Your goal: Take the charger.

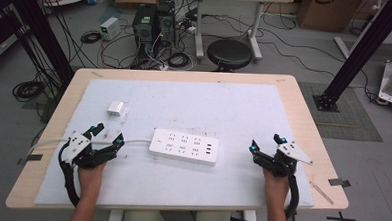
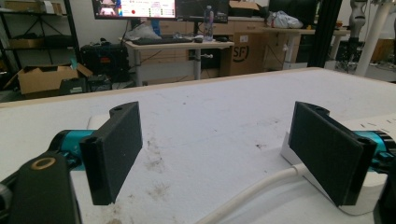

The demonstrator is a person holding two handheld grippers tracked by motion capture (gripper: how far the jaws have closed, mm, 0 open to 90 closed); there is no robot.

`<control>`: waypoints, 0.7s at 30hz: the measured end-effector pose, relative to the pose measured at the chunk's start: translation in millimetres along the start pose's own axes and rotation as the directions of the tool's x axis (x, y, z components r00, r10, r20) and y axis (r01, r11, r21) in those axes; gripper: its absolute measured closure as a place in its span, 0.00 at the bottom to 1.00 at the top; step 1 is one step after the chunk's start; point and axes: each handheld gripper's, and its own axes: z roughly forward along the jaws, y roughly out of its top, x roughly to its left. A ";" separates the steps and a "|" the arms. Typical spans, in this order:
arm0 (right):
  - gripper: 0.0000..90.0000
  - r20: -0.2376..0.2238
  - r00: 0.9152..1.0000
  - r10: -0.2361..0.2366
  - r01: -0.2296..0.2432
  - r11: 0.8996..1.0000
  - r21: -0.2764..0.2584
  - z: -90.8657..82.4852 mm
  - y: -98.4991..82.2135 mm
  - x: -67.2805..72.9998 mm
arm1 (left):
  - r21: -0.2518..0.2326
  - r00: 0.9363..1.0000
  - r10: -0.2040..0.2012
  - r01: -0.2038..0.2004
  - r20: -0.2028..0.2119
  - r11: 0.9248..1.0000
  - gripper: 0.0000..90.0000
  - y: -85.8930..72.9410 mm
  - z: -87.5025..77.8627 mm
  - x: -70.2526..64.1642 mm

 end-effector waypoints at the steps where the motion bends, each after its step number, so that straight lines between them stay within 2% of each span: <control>1: 0.17 0.001 1.000 -0.007 0.007 1.000 -0.004 0.4 0.1 0.1 | 0.000 1.000 0.000 0.000 -0.001 1.000 0.20 0.0 0.1 0.0; 8: 0.17 -0.001 1.000 0.001 -0.001 1.000 0.000 0.3 0.1 -0.3 | 0.000 1.000 -0.003 0.003 -0.004 1.000 0.20 0.1 0.4 -0.4; 21: 0.17 -0.002 1.000 0.003 -0.003 1.000 -0.008 -0.5 -0.2 0.0 | 0.004 1.000 0.020 -0.020 -0.005 1.000 0.20 0.2 0.5 -1.8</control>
